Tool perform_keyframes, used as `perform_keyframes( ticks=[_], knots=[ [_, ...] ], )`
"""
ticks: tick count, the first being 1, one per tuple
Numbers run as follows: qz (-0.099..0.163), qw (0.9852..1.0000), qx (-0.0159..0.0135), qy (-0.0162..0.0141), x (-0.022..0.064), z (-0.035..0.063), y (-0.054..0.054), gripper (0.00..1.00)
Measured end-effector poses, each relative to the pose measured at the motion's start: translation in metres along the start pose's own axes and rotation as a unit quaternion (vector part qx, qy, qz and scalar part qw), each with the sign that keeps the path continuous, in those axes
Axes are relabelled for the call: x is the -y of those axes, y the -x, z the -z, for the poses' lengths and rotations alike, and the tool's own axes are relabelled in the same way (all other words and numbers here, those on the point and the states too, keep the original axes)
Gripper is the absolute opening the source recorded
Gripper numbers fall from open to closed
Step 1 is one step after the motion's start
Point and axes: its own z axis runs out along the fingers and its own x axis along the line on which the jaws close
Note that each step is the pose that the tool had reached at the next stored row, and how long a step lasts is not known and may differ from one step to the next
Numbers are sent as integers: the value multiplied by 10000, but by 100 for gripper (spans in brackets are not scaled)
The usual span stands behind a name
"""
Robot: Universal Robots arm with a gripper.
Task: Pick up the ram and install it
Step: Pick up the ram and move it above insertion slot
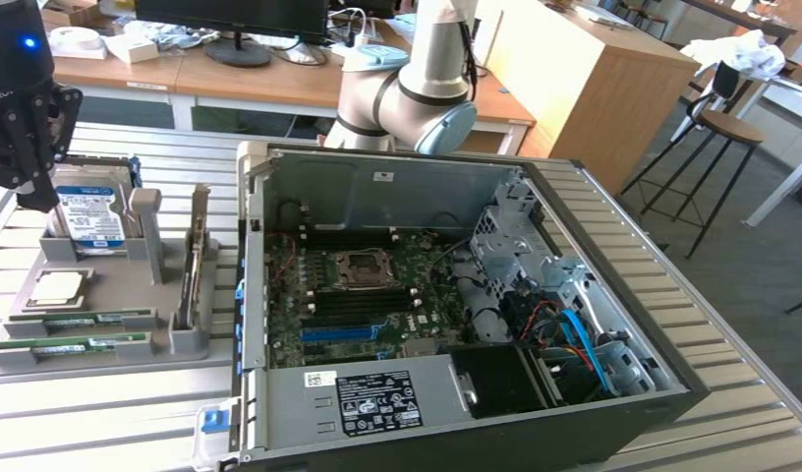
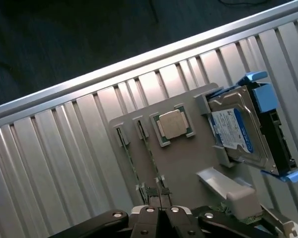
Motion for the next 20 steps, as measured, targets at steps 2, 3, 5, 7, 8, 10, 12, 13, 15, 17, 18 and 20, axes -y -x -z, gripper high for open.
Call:
perform_keyframes(
  ticks=[2, 3, 5, 7, 8, 10, 12, 13, 15, 17, 18, 20],
  knots=[
    [179, 9998, -7, 3, 0, -5, 0, 10],
    [269, 9996, -10, 5, 0, -8, 0, 10],
    [449, 9990, -17, 8, 0, -13, 0, 10],
    [636, 9980, -24, 12, 0, -19, 0, 10],
    [726, 9974, -28, 13, 0, -22, 0, 10],
    [906, 9959, -34, 17, 1, -28, 0, 10],
    [1084, 9941, -42, 20, 1, -33, -1, 10],
    [1179, 9930, -45, 22, 1, -35, 0, 10],
    [1357, 9907, -52, 25, 1, -40, -1, 10],
    [1535, 9881, -59, 28, 1, -45, -1, 10],
    [1623, 9867, -62, 30, 2, -48, -1, 10],
    [1806, 9835, -69, 34, 2, -53, -1, 10]
  ],
)
